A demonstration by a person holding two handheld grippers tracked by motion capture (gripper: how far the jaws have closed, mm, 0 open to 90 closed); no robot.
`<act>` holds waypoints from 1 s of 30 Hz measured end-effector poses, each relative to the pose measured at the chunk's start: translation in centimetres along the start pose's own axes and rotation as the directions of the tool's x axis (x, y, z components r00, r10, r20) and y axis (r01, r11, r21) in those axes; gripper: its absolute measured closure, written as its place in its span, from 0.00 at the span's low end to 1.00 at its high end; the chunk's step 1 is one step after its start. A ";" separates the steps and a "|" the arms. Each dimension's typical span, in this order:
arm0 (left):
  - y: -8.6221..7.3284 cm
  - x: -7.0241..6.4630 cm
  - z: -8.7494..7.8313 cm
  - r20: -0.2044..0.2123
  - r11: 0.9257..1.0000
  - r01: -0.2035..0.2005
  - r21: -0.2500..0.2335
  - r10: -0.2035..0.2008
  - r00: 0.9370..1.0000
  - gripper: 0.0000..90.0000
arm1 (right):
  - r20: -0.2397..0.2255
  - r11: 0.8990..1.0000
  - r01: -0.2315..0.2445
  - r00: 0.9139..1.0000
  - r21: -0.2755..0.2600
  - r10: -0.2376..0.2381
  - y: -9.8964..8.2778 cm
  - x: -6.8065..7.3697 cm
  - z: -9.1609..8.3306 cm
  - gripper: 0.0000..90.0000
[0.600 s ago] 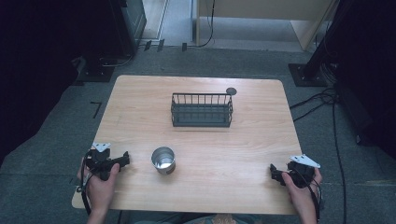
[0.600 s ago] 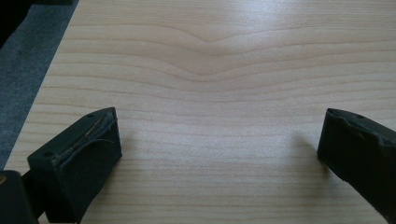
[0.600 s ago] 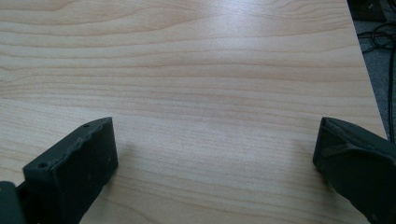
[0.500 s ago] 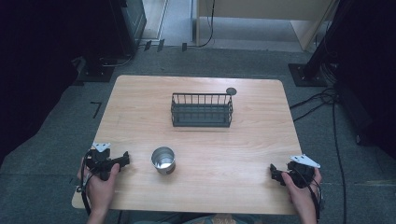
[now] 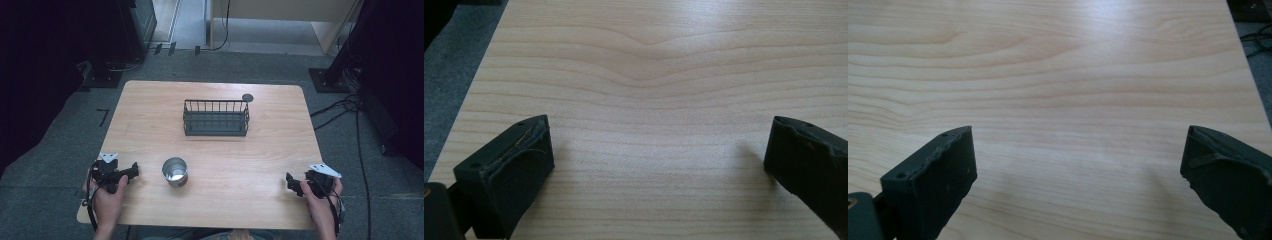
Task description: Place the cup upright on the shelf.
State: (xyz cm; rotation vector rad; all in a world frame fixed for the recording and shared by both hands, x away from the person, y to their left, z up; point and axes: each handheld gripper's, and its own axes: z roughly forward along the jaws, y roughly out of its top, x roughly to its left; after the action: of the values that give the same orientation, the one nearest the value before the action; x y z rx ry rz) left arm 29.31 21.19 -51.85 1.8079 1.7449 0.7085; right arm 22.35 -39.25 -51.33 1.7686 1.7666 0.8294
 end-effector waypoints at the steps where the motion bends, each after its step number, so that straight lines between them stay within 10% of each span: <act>1: 0.0 0.0 0.0 0.000 1.000 0.000 0.000 0.000 1.000 0.00 | -0.008 1.000 0.000 1.000 -0.001 0.000 0.1 0.2 -0.1 0.01; 15: 0.0 0.0 0.0 0.000 1.000 0.000 0.001 0.000 1.000 0.00 | -0.082 0.998 0.051 0.995 -0.040 -0.054 2.8 4.3 0.0 0.01; 30: 0.0 0.0 0.0 0.000 1.000 0.000 0.000 0.000 1.000 0.00 | -0.196 0.989 0.118 0.971 -0.089 -0.134 5.8 9.7 -0.2 0.01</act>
State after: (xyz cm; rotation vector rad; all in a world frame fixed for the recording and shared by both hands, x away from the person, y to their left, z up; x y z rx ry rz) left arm 29.30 21.18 -51.85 1.8083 1.7454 0.7084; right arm 25.91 -29.79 -46.33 1.5506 1.9257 1.0395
